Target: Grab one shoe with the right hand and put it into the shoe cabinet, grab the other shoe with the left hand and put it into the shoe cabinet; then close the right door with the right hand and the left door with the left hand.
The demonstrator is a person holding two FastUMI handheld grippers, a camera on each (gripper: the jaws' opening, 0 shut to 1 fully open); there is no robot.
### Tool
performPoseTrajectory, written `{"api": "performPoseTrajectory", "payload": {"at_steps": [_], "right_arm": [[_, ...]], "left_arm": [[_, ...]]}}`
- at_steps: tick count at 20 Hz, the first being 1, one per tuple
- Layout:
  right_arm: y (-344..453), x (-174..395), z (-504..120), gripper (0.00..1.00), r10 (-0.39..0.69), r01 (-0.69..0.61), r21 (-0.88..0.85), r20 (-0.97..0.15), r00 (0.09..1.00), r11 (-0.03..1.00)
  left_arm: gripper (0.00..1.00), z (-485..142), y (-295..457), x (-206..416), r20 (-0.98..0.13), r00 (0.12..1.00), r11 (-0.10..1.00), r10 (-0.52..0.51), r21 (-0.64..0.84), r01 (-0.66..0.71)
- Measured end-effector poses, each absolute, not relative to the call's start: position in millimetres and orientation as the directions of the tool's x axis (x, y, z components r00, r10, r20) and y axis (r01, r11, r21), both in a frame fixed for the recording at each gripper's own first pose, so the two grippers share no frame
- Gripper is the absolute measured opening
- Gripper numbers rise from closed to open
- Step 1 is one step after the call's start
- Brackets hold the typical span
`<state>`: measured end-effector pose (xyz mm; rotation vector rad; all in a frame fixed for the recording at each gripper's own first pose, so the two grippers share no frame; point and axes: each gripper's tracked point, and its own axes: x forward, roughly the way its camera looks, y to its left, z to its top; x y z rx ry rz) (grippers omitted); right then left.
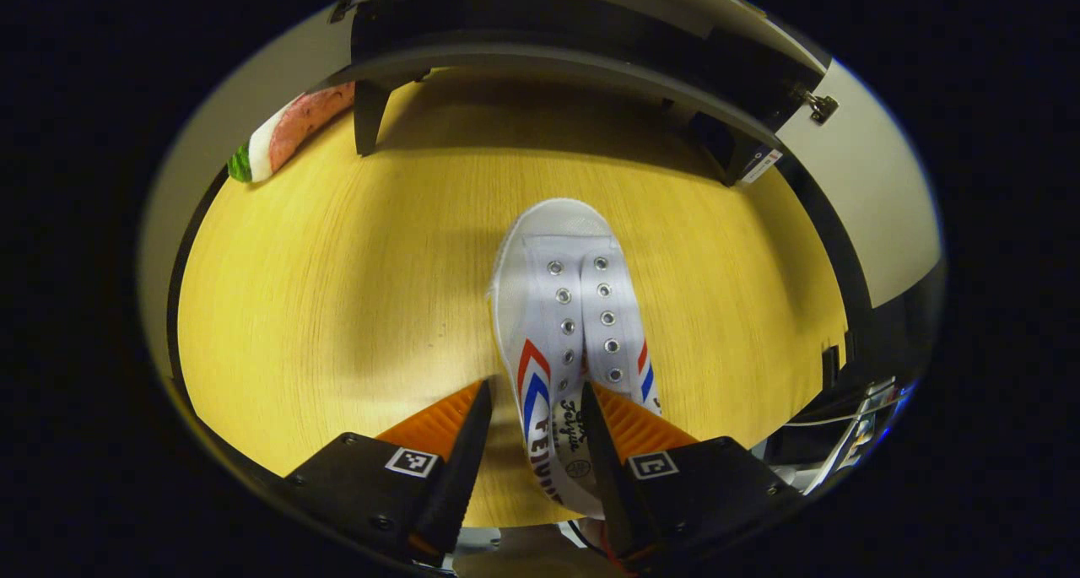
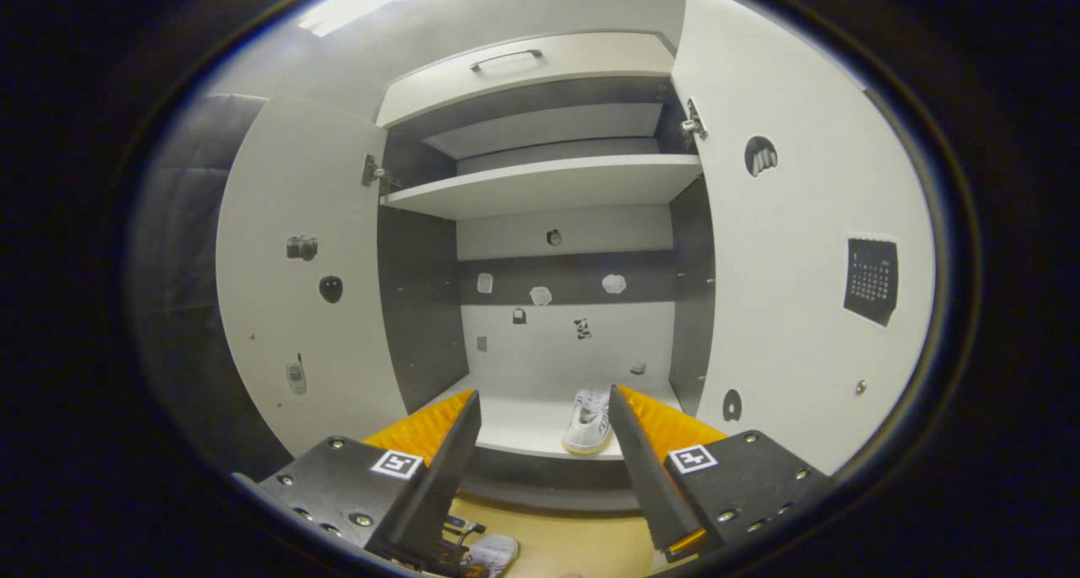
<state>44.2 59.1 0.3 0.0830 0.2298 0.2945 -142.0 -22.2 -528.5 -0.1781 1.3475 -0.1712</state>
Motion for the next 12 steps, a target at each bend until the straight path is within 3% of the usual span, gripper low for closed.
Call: {"api": "performPoseTrajectory", "payload": {"at_steps": [1, 2, 3, 5, 6, 8, 12], "right_arm": [[55.7, 44.7, -0.6, 0.9, 0.289, -0.27, 0.111, -0.214, 0.933, 0.956], [52.7, 44.9, -1.1, 0.87, 0.281, -0.263, 0.108, -0.216, 0.935, 0.959], [49.4, 45.0, -1.7, 0.87, 0.273, -0.256, 0.106, -0.218, 0.937, 0.961], [45.2, 45.4, -1.2, 0.9, 0.265, -0.246, 0.112, -0.218, 0.939, 0.963], [43.4, 45.5, -2.3, 0.9, 0.262, -0.242, 0.116, -0.218, 0.94, 0.963], [40.4, 45.9, -5.4, 0.87, 0.256, -0.233, 0.122, -0.223, 0.941, 0.965], [37.1, 45.5, -7.8, 0.87, 0.253, -0.227, 0.134, -0.232, 0.939, 0.965]], "left_arm": [[0.65, -529.0, -23.3, -145.2, -0.952, 0.197, 0.971, -0.235, -0.239, 0.007], [0.69, -529.0, -24.4, -140.2, -0.945, 0.219, 0.968, -0.242, -0.249, -0.005], [0.6, -530.6, -24.5, -143.1, -0.948, 0.2, 0.966, -0.249, -0.257, -0.014], [0.54, -528.9, -27.8, -141.2, -0.94, 0.206, 0.956, -0.272, -0.288, -0.052], [0.42, -528.3, -27.4, -144.8, -0.942, 0.189, 0.952, -0.277, -0.296, -0.078], [0.42, -530.7, -27.7, -143.2, -0.946, 0.161, 0.946, -0.28, -0.301, -0.125], [0.22, -526.8, -23.0, -141.6, -0.946, 0.148, 0.934, -0.287, -0.311, -0.176]]}}
